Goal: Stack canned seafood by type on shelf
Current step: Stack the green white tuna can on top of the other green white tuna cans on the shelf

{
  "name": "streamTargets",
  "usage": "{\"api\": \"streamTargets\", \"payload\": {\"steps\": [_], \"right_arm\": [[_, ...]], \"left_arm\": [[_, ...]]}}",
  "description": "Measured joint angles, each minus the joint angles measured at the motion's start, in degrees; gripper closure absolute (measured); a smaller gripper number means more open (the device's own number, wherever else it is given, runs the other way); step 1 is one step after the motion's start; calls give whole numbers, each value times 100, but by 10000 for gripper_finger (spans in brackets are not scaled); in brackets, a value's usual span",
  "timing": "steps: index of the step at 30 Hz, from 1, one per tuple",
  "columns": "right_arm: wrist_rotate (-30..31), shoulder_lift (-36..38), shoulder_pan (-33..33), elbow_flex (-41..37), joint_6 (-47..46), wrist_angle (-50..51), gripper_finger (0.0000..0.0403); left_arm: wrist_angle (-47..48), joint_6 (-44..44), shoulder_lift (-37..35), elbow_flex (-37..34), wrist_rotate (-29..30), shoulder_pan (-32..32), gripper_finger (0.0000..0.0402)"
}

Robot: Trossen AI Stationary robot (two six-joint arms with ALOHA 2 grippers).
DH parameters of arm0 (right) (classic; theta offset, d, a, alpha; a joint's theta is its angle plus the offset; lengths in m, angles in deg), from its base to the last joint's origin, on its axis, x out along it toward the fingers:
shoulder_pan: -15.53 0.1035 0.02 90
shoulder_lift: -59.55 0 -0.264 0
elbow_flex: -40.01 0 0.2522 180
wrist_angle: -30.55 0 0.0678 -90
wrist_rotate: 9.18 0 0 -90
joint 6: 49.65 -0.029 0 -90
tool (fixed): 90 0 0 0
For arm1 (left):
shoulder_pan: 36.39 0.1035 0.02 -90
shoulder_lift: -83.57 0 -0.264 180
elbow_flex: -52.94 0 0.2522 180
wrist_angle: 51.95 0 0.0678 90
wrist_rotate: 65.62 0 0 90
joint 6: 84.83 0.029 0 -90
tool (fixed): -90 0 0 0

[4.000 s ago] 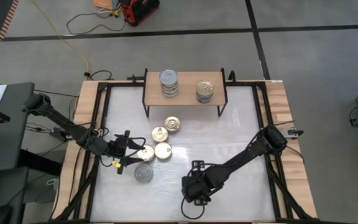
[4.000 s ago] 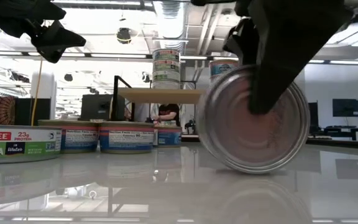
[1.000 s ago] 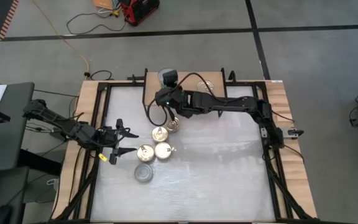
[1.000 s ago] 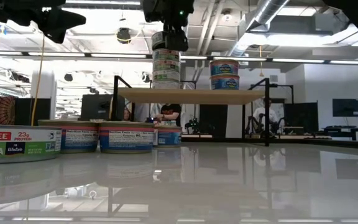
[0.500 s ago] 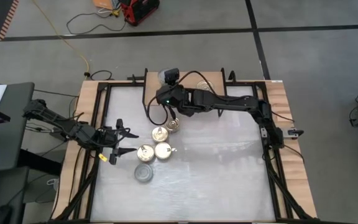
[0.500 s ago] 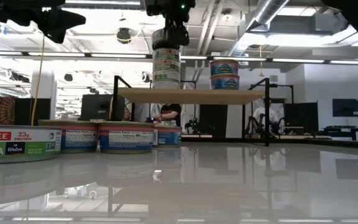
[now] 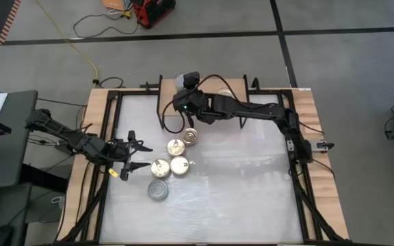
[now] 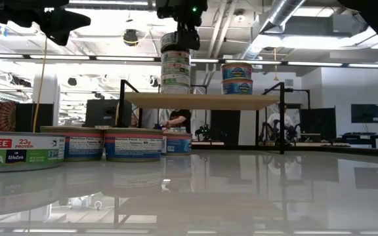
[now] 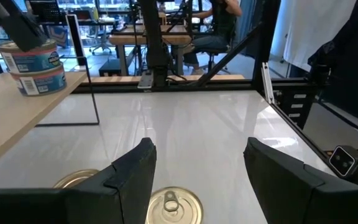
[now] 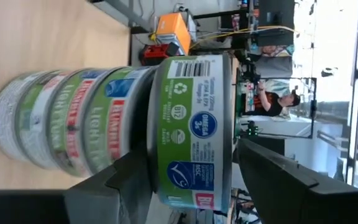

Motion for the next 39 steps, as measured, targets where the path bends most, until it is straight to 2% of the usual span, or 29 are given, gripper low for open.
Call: {"api": "streamTargets", "payload": {"steps": [18,26,32,39], "right_arm": [[-16,15,95,1,246,193,143],[-94,53,132,350,-2,510,143],[-127,52,126,343,-307,947,143],[-125,52,143,343,-375,944,143]], "left_arm": [[40,37,0,0,0,-2,168],[42,46,0,0,2,-2,168],[44,25,0,0,-31,-2,168],[39,3,-2,0,-48,-1,168]]}}
